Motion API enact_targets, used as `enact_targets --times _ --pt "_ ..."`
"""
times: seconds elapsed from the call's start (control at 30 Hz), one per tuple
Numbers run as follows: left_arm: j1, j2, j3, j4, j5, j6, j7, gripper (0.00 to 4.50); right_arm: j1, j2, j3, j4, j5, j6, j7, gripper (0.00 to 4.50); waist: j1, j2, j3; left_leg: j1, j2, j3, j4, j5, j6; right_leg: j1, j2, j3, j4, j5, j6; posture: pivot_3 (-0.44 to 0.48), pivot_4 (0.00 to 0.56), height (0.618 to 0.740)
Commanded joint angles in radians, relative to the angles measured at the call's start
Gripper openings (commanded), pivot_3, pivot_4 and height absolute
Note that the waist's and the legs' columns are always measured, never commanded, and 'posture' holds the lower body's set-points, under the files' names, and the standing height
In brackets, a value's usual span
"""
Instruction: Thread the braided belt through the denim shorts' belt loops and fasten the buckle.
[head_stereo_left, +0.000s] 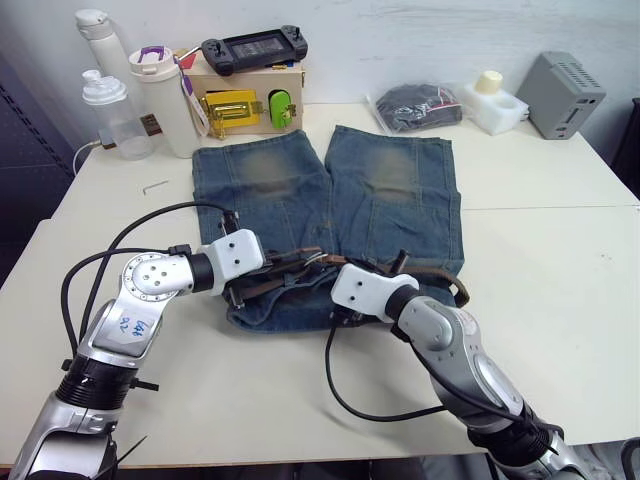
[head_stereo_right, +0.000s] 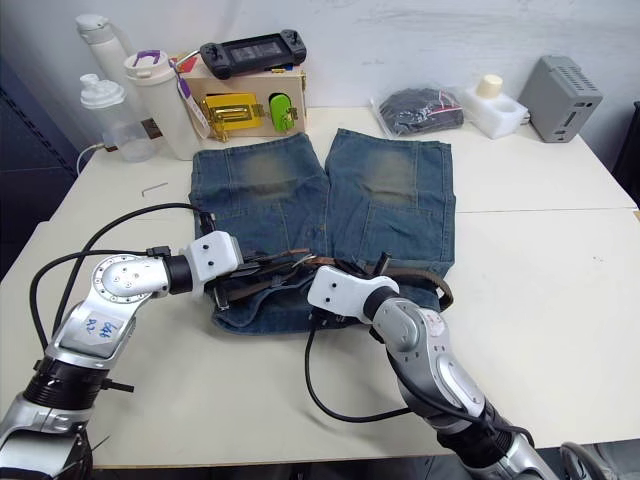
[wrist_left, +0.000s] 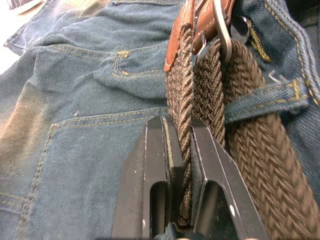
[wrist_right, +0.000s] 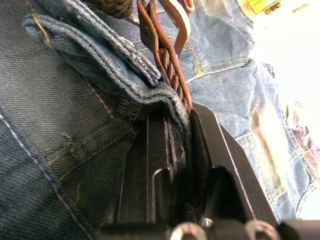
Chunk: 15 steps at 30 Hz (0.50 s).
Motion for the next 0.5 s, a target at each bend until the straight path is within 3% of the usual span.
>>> enact_targets --times 0.03,0.5 --pt "0.009 0.048 0.019 0.005 0.027 0.008 -0.017 0.00 -0.011 -0.009 -0.068 0.003 -0.051 0.035 -0.032 0.04 0.000 0.000 0.000 0.000 0.000 0.000 0.000 0.000 0.000 0.000 0.000 0.000 0.000 0.000 0.000 0.000 0.150 0.645" --pt "-0.013 0.080 0.002 0.030 0.033 -0.013 -0.044 0.00 -0.043 -0.008 -0.095 0.014 -0.049 -0.018 -0.073 0.04 0.000 0.000 0.000 0.000 0.000 0.000 0.000 0.000 0.000 -0.001 0.000 0.000 0.001 0.000 0.000 0.000 0.150 0.645"
